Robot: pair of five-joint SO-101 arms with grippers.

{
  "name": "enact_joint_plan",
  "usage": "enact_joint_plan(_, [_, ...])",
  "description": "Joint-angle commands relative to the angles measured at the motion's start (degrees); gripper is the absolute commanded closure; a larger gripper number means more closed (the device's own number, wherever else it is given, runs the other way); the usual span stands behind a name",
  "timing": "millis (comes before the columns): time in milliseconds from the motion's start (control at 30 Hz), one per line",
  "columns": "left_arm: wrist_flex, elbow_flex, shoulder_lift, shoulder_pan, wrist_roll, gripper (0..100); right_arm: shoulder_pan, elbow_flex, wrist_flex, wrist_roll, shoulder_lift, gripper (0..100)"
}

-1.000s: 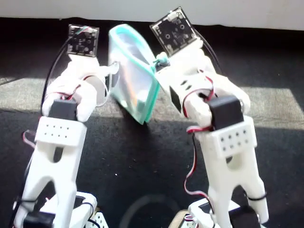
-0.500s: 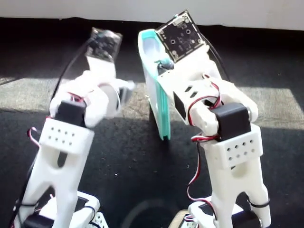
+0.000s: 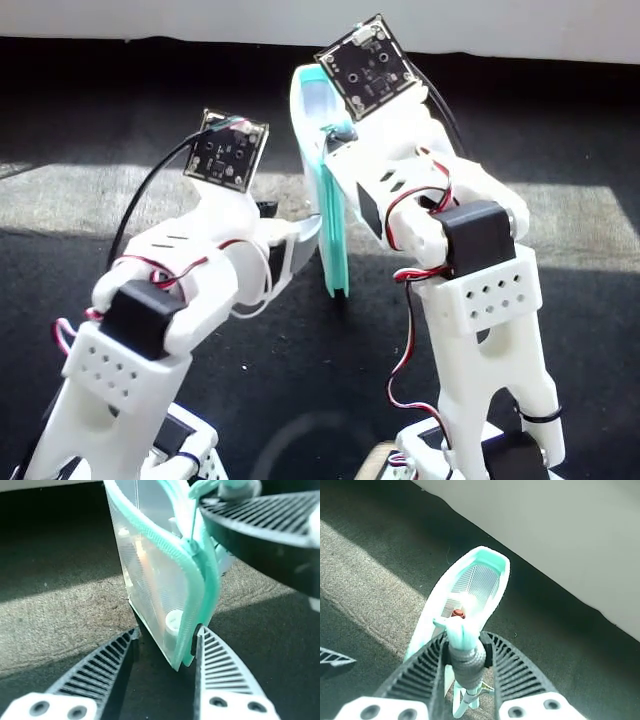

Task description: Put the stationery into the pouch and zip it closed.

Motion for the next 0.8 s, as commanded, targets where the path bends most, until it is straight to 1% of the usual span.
enact_joint_plan(0, [-5.5,2.9,-1.1,0.7,5.7,81,-0.1,-2.4,-0.5,0.7,0.0,99.1])
enact_joint_plan(100, [-7.4,3.8,-1.8,1.7,6.7,81,-0.1,-2.4,-0.5,0.7,0.0,99.1])
enact_joint_plan(267, [-7.5,4.1,-2.2,6.5,6.4,81,-0.1,-2.4,-0.5,0.7,0.1,99.1])
enact_joint_plan(467, [-7.8,3.9,-1.5,7.5,6.6,81,-0.1,-2.4,-0.5,0.7,0.2,99.1])
enact_joint_plan(533, [-10.3,5.1,-1.2,7.2,6.3,81,-0.1,-2.4,-0.5,0.7,0.2,99.1])
enact_joint_plan(667, [-18.4,10.7,-1.3,6.9,6.2,81,-0.1,-2.4,-0.5,0.7,0.2,99.1])
enact_joint_plan(767, [-23.4,14.0,-1.3,5.3,6.2,81,-0.1,-2.4,-0.5,0.7,0.1,99.1])
